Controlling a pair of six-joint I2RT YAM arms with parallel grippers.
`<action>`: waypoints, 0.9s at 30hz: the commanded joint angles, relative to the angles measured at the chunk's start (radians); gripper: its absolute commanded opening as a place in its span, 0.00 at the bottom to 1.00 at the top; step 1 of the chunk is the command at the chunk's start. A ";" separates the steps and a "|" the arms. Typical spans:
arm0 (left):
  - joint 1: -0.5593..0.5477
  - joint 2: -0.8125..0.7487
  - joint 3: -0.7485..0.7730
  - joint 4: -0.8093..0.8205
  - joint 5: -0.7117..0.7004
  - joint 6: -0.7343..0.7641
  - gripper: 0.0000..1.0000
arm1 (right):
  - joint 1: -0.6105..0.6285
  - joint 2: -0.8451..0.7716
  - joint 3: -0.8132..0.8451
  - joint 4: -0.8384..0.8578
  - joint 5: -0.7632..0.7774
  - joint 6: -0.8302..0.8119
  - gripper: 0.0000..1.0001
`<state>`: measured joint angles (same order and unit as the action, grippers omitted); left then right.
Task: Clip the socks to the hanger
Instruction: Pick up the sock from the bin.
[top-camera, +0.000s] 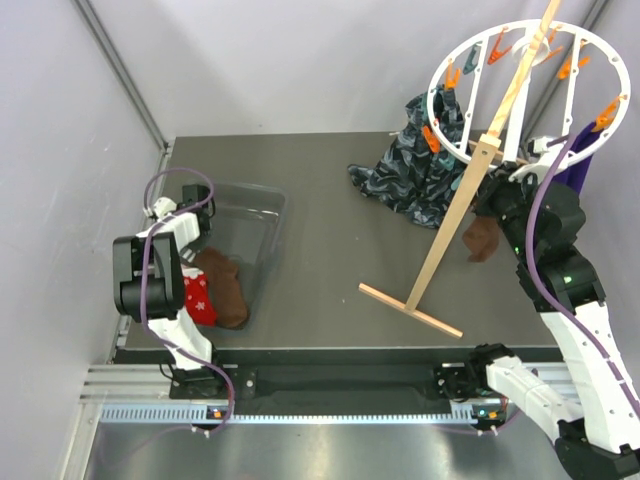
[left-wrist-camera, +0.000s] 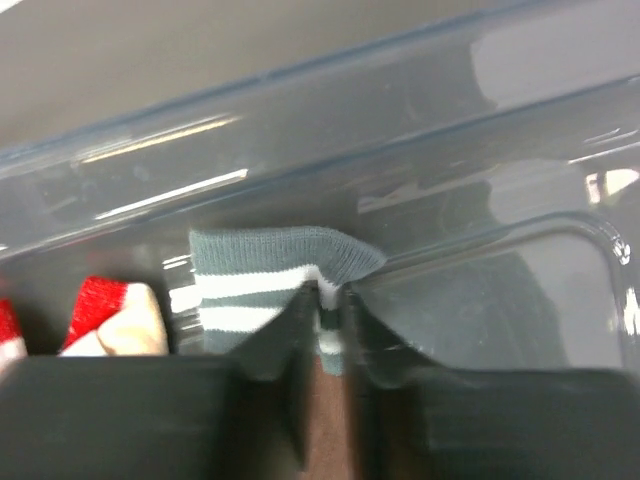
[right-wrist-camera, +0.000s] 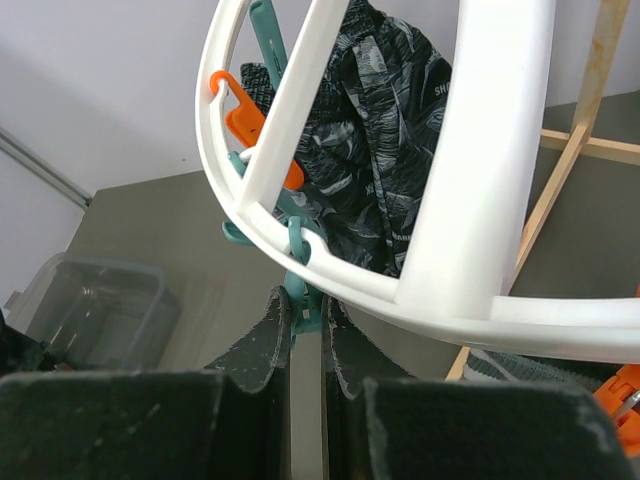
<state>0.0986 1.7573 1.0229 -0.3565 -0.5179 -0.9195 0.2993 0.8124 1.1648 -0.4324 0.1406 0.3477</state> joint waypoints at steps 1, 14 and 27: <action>0.000 0.022 -0.021 -0.007 0.070 0.004 0.04 | 0.017 0.004 -0.005 -0.002 -0.015 -0.013 0.00; -0.333 -0.339 0.129 -0.041 0.007 0.226 0.00 | 0.018 0.011 0.003 -0.009 -0.019 -0.009 0.00; -0.667 -0.400 0.236 0.424 0.827 0.513 0.00 | 0.017 0.036 0.018 -0.008 -0.079 0.013 0.00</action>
<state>-0.5014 1.2987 1.1900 -0.1020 0.0612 -0.5045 0.2996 0.8371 1.1652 -0.4236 0.1062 0.3515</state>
